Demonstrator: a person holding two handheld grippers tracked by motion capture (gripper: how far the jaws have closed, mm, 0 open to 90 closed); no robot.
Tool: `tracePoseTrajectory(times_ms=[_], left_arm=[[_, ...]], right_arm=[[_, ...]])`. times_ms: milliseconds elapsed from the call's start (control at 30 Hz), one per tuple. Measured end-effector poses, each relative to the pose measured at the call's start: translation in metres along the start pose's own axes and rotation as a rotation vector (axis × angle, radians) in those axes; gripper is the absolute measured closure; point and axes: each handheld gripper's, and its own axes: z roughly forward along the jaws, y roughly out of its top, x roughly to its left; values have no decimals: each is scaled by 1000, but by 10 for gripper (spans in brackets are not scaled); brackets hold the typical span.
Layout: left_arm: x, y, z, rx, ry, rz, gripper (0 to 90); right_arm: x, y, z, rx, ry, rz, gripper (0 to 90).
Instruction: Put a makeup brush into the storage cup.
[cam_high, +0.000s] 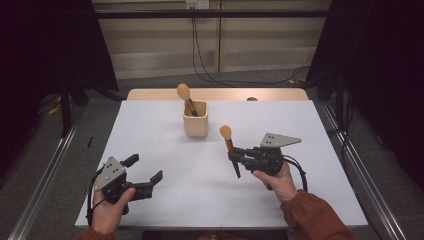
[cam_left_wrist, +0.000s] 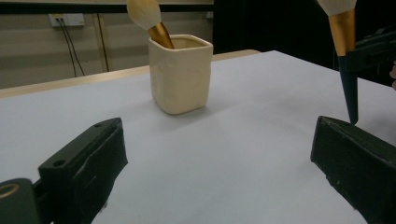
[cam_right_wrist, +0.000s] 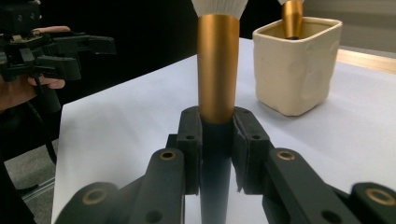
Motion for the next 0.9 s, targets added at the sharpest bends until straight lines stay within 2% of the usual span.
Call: tracePoseTrajectory(times_ms=[300,333,400,567,767,833,900], left_arm=[[-7,7,10,-9,-45,8,26],[-8,8,12,-13,-53,-7,23],[-10,9,15,-13,-68,-10,18],[-14,16,23,-13,-87,10,19],[-22,25,36,-12,-118,21,26],[-24,27,43,-4,-120,43,25],[-25,28,51,10,-133,26,27]], right_arm=[[4,3,5,-2,15,-5,751],[4,3,5,-2,15,-6,751],[4,3,5,-5,15,-6,751],[5,4,7,-6,17,-9,751],[6,3,8,1,21,-4,751],[6,3,9,1,23,-3,751],[6,3,9,2,21,-5,751]])
